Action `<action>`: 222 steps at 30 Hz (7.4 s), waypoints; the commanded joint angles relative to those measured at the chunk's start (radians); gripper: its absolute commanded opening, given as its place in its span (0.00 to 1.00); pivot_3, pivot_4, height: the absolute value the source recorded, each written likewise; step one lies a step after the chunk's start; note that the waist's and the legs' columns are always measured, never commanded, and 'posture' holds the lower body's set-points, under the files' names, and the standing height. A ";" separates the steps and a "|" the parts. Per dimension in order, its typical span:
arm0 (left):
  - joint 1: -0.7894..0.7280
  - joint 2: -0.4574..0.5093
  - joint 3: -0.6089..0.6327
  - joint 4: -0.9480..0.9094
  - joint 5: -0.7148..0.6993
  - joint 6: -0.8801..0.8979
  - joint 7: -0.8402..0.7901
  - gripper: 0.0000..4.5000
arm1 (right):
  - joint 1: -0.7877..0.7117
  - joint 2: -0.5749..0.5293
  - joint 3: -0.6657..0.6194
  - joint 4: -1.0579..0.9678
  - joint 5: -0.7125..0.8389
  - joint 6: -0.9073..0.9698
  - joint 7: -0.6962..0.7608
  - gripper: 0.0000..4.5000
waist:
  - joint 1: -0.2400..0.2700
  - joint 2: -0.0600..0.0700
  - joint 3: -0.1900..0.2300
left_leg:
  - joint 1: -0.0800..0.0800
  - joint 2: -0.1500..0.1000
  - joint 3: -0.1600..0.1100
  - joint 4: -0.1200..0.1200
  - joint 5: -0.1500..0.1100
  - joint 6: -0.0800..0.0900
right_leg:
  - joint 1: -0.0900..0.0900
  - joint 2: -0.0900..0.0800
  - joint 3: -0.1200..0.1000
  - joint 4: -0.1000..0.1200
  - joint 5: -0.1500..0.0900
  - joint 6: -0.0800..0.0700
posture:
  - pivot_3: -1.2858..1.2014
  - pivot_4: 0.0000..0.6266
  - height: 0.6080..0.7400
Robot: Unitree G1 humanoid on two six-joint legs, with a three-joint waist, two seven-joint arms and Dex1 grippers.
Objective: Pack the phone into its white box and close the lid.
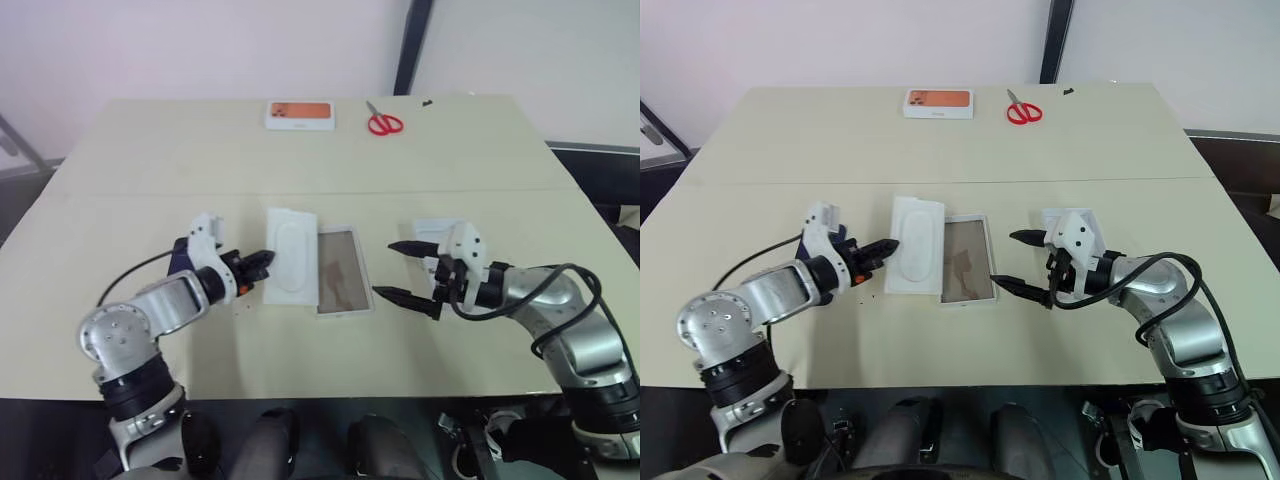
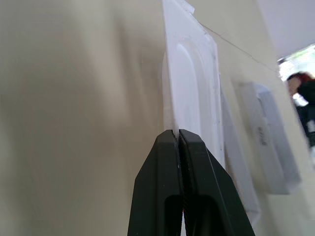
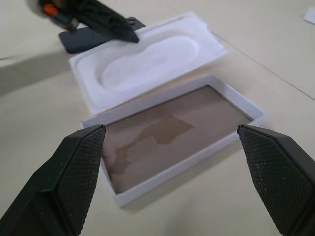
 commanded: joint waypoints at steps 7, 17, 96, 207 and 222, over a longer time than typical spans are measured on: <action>-0.013 -0.158 -0.050 0.003 0.027 -0.002 0.094 0.00 | 0.009 -0.009 -0.031 -0.074 0.015 0.027 -0.037 1.00 | -0.004 0.000 0.000 | 0.000 0.000 0.000 -0.001 0.000 0.000 | -0.001 0.001 0.000 0.000 0.000 0.000 | 0.52 0.24 1.00; 0.000 -0.139 -0.018 -0.025 0.017 0.005 0.090 0.75 | -0.026 -0.006 -0.011 -0.064 -0.002 0.052 -0.062 1.00 | -0.004 -0.001 0.000 | 0.000 0.000 0.000 0.000 0.001 -0.001 | 0.000 0.001 0.000 0.000 0.000 0.000 | 0.52 0.24 1.00; 0.673 0.728 -0.367 -0.225 0.558 -1.158 -1.024 0.87 | -0.105 0.034 0.440 -0.106 -0.404 -0.067 0.111 0.01 | -0.025 0.004 0.003 | -0.001 0.001 0.000 -0.007 -0.002 0.003 | -0.005 -0.001 0.000 -0.002 -0.001 -0.004 | 0.52 0.24 1.00; 0.001 0.276 0.109 0.376 -0.263 0.074 -0.062 1.00 | -0.517 0.620 0.625 0.551 -0.832 -0.105 -0.271 0.02 | -0.024 0.001 -0.003 | 0.002 -0.001 -0.004 -0.004 0.002 -0.005 | -0.006 0.000 -0.003 0.003 0.000 -0.003 | 0.52 0.24 1.00; 0.031 0.279 0.106 0.356 -0.264 0.074 -0.018 1.00 | -0.566 0.469 0.663 0.460 -0.971 -0.138 -0.219 0.02 | -0.028 0.000 -0.002 | 0.002 -0.001 -0.004 -0.004 0.003 -0.005 | -0.007 0.000 -0.003 0.003 0.000 -0.003 | 0.52 0.24 1.00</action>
